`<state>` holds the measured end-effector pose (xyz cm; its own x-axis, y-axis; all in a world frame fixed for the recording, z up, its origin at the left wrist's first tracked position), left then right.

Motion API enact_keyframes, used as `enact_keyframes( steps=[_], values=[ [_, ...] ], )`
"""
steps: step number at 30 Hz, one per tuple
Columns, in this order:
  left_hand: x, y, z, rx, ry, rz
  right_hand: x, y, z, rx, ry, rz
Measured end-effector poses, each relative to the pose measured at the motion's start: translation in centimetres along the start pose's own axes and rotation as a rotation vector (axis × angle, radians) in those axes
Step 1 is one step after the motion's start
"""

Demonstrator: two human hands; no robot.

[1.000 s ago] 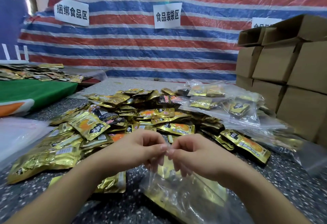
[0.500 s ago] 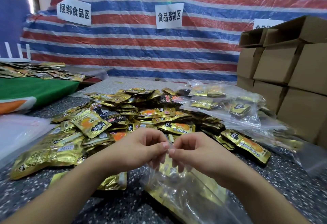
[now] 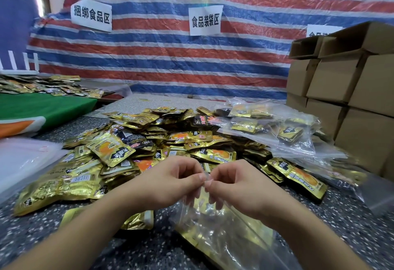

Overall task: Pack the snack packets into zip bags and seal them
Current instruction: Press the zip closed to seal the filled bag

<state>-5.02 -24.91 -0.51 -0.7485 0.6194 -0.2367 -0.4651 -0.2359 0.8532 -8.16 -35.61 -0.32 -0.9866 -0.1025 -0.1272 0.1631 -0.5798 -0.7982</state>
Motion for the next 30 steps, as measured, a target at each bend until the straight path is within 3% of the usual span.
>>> enact_keyframes(
  steps=[9,18,30],
  values=[
    [-0.3,0.6,0.9,-0.072,0.183,-0.075,-0.1,-1.1,0.9,0.133,0.092,0.099],
    [-0.3,0.1,0.4,-0.012,0.122,-0.019,-0.3,-1.0,1.2,0.204,0.137,0.107],
    [-0.2,1.0,0.6,-0.113,0.182,-0.113,-0.2,-1.1,1.3,0.179,0.15,0.097]
  ],
)
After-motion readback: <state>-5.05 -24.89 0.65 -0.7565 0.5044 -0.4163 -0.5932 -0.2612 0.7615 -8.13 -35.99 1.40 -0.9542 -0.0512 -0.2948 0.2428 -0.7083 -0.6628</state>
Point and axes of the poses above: each hand's wrist, its own x-axis away from the middle knuckle, its own z-axis out of the back of the hand, y = z × x, the point moved 9 cm from there along -x, towards the middle knuckle, and after that the axes turned 4 degrees about y, right-handed, at the moved point
